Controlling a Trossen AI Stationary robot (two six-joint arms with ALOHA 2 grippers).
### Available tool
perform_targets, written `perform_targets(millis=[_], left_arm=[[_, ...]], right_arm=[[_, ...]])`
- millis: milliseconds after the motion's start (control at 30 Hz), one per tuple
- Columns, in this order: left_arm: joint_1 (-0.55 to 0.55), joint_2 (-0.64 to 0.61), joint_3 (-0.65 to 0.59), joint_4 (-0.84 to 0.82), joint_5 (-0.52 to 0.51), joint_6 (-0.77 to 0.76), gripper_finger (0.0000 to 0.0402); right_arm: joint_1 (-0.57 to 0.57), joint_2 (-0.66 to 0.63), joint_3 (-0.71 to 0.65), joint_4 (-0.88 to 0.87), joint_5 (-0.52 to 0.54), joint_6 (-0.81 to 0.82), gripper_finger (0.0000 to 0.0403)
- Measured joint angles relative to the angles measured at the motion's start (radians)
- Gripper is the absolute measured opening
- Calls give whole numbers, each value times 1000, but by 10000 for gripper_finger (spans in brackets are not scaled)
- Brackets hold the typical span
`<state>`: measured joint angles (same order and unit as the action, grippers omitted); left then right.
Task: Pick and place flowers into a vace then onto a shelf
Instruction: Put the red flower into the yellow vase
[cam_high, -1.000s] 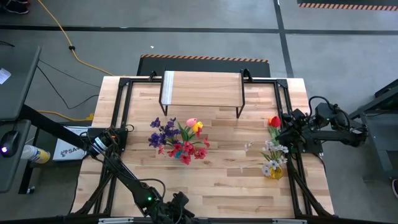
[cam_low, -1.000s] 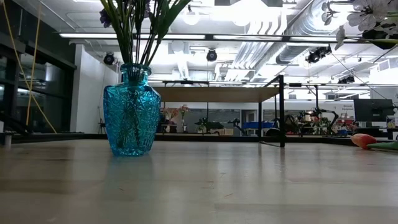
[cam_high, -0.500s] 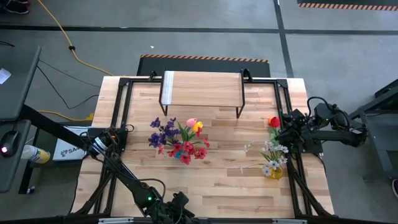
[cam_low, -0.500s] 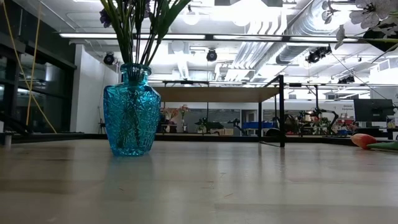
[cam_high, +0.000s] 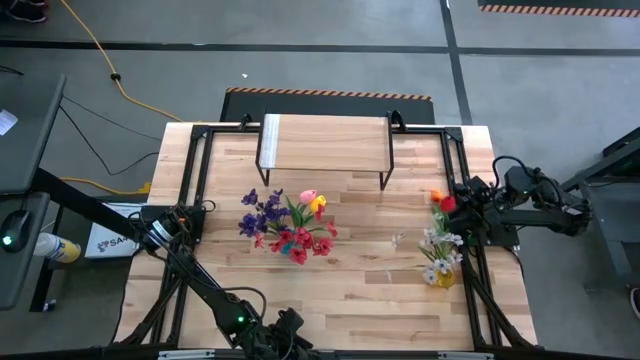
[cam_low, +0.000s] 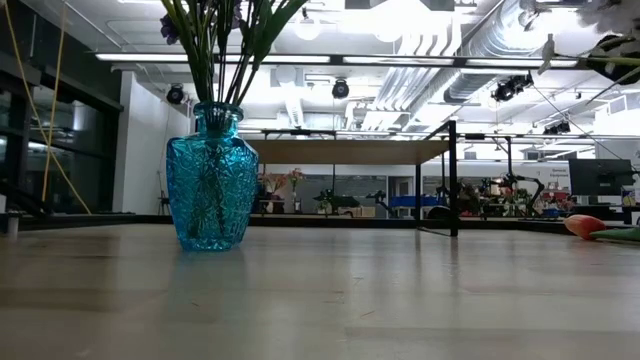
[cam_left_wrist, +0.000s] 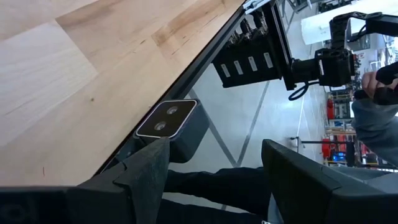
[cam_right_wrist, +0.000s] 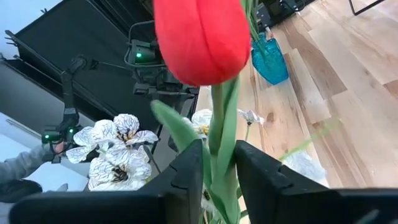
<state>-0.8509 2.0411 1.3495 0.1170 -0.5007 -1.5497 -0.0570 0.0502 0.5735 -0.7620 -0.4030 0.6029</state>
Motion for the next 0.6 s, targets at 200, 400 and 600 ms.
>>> perform_targets(millis=[200,400,600], left_arm=[[0,0,0,-1,0,0,287],[0,0,0,-7,0,0,287],[0,0,0,-15,3,0,287]], right_arm=[[0,0,0,-12,-43,24,90],[0,0,0,-25,-130,71,88],[0,0,0,-37,-138,97,90]])
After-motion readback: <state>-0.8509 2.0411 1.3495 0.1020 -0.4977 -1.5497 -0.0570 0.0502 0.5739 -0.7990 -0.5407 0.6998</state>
